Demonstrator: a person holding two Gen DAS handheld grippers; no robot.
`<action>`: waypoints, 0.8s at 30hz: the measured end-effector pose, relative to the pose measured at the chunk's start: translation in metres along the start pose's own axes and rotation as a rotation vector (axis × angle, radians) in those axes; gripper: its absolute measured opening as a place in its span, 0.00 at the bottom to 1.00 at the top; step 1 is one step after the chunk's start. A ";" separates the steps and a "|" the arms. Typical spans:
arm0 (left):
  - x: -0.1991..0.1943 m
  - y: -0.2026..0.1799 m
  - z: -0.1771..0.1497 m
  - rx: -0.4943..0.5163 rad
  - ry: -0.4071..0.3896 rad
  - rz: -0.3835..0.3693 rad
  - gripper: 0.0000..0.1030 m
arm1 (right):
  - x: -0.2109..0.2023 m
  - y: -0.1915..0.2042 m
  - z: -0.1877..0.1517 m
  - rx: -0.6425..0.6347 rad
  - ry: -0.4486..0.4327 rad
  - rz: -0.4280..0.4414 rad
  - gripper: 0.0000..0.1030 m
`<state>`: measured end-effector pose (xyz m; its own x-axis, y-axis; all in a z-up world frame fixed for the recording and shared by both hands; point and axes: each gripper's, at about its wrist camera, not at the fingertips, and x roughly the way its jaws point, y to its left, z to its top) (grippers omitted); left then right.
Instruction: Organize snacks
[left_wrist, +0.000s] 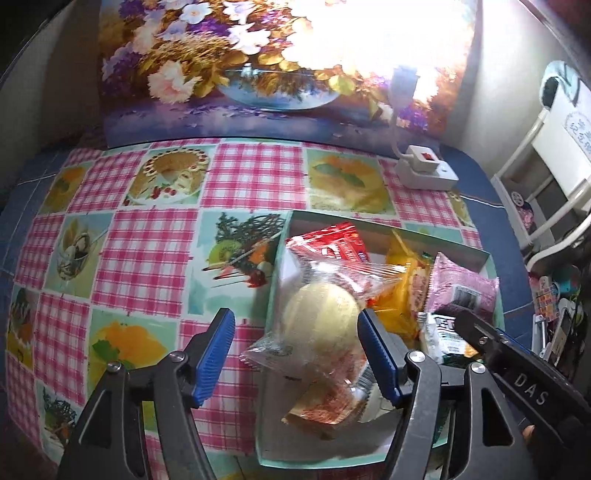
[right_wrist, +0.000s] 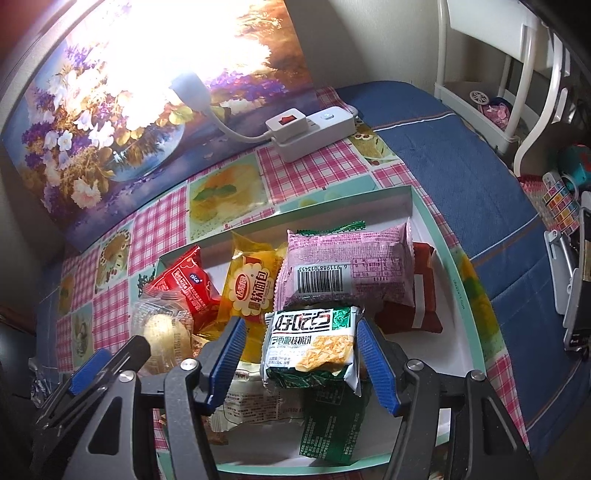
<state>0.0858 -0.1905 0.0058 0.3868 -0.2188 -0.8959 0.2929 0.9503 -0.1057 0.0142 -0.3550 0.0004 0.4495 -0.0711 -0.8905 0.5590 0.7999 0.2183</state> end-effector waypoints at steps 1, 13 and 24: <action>0.000 0.003 0.000 -0.008 0.002 0.010 0.68 | 0.000 0.000 0.000 0.001 0.001 -0.001 0.66; -0.003 0.049 0.000 -0.160 -0.013 0.166 0.97 | 0.001 0.003 0.001 -0.044 -0.030 -0.033 1.00; -0.002 0.065 -0.001 -0.212 0.003 0.202 0.98 | 0.002 0.006 0.000 -0.066 -0.038 -0.023 1.00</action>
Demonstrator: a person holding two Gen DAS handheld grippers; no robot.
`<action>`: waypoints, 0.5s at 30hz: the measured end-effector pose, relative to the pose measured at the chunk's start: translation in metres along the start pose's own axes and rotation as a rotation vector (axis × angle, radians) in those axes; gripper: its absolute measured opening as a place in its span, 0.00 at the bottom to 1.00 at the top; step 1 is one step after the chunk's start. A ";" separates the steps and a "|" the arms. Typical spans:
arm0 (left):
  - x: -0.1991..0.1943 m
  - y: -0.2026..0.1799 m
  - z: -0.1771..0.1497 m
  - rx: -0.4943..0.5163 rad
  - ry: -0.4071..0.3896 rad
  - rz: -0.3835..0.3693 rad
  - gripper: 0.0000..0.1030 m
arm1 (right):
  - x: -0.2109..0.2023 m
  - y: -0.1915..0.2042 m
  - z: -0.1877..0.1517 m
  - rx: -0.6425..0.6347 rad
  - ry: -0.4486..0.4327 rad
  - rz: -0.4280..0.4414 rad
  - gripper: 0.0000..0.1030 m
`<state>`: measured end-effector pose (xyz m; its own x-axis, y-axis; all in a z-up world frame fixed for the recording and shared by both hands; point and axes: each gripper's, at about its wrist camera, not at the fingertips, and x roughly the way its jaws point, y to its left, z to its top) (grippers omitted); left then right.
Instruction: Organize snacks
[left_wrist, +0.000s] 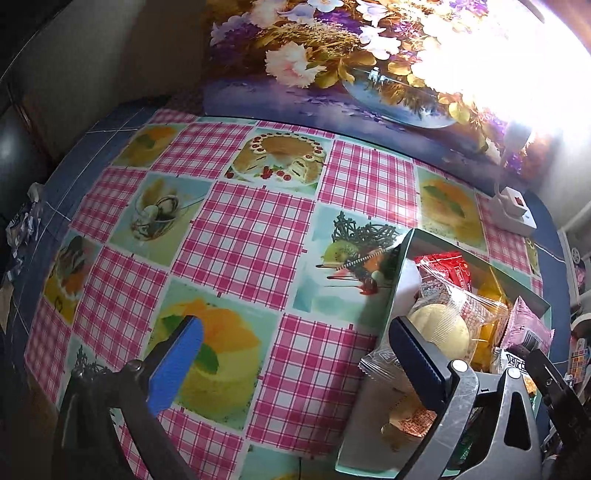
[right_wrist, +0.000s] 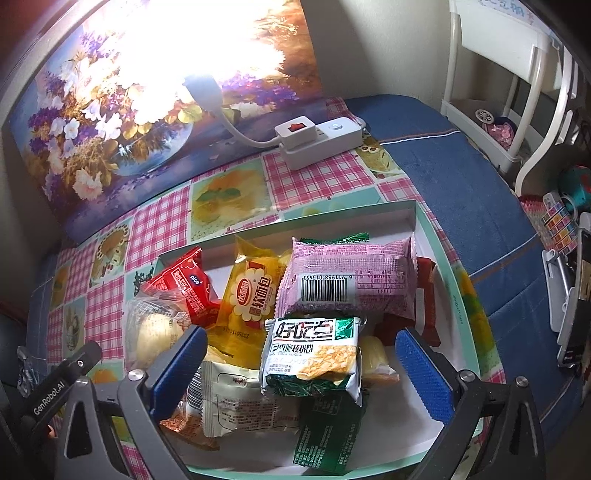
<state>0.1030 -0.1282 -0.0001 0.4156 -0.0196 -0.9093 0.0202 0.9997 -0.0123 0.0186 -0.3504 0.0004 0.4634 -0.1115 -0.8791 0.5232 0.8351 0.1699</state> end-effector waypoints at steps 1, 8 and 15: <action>-0.001 0.000 0.000 0.002 0.006 0.004 0.98 | 0.000 0.000 0.000 0.000 -0.001 -0.003 1.00; -0.001 -0.001 -0.005 0.014 0.029 0.018 0.98 | 0.002 0.001 -0.004 -0.011 0.002 -0.015 1.00; -0.014 0.006 -0.019 0.013 -0.007 0.068 0.97 | -0.011 0.008 -0.014 -0.023 -0.045 -0.026 1.00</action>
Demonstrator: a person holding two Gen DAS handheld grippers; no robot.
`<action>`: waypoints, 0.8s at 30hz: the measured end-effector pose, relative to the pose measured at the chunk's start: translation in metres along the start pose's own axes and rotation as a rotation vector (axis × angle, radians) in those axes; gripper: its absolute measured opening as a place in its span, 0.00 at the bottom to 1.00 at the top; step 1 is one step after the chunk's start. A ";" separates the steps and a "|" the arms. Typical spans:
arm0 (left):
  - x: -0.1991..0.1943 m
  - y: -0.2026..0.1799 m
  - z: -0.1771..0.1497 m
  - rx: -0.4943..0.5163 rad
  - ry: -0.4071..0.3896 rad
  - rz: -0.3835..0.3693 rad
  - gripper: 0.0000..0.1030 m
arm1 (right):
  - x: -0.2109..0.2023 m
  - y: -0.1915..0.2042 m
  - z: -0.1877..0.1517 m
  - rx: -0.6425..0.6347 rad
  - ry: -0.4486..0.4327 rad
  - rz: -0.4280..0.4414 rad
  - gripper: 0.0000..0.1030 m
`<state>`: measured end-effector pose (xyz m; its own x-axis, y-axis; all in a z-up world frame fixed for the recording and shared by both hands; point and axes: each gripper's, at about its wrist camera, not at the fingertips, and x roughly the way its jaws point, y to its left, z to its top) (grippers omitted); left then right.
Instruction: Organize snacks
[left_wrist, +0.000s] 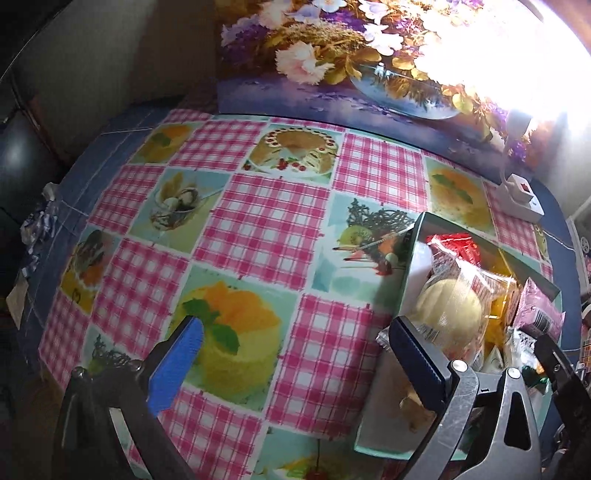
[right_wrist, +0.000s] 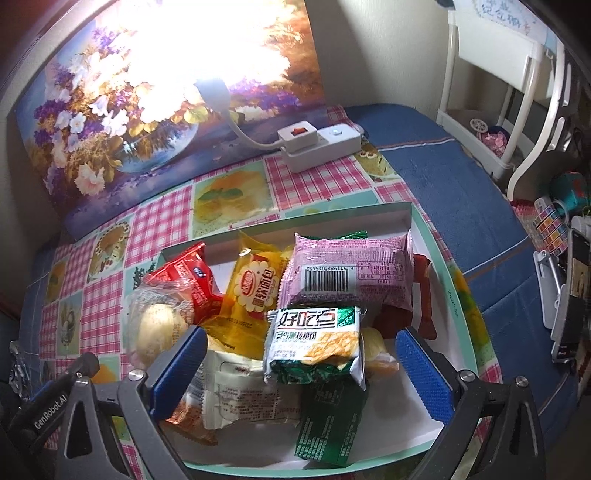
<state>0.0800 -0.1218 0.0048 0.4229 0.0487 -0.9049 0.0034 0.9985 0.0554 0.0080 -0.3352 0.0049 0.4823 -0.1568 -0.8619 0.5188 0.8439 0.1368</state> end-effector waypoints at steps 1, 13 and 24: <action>-0.001 0.002 -0.002 -0.001 0.000 0.009 0.98 | -0.002 0.001 -0.002 -0.002 -0.006 0.002 1.00; -0.025 0.023 -0.041 0.038 -0.055 0.124 0.98 | -0.033 0.015 -0.047 -0.095 -0.059 -0.013 1.00; -0.044 0.030 -0.057 0.087 -0.124 0.165 0.98 | -0.047 0.017 -0.072 -0.161 -0.071 -0.028 1.00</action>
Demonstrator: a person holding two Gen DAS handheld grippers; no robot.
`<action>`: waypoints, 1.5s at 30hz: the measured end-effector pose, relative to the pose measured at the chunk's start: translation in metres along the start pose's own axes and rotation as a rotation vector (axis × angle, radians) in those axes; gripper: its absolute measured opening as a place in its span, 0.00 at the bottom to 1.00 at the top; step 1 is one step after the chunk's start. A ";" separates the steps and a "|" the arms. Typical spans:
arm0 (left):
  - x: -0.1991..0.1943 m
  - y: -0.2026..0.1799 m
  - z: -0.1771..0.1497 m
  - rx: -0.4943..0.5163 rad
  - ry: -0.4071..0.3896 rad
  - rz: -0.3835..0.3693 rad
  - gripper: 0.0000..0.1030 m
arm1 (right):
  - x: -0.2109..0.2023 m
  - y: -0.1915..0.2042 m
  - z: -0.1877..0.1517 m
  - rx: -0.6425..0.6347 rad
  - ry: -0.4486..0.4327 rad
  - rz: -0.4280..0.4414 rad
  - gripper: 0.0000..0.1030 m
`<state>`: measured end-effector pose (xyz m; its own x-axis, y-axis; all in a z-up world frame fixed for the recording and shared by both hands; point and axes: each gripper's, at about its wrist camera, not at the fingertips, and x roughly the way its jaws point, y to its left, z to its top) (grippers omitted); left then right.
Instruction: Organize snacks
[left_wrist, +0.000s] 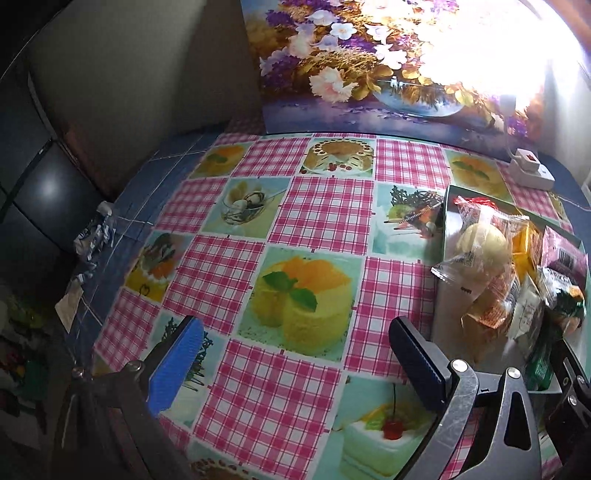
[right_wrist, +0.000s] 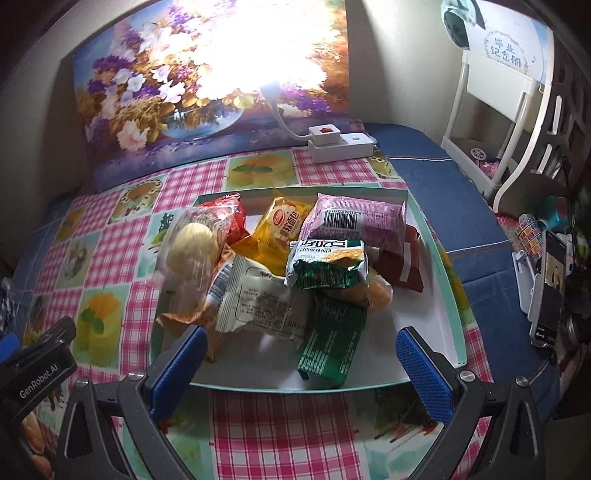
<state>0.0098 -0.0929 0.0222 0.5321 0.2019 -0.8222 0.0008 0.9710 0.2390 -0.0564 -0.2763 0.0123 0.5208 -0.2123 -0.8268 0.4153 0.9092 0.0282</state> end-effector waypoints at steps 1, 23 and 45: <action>-0.001 0.000 -0.001 0.003 -0.002 0.001 0.98 | -0.001 0.000 -0.001 -0.001 -0.003 0.002 1.00; -0.006 0.004 -0.004 0.004 -0.012 -0.019 0.98 | -0.008 -0.003 0.000 0.008 -0.031 0.004 1.00; -0.004 -0.001 -0.002 0.012 0.003 -0.064 0.98 | -0.007 0.006 0.003 -0.052 -0.045 -0.001 1.00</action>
<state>0.0056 -0.0943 0.0242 0.5284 0.1402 -0.8373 0.0447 0.9803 0.1924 -0.0554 -0.2700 0.0199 0.5537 -0.2278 -0.8009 0.3774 0.9260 -0.0025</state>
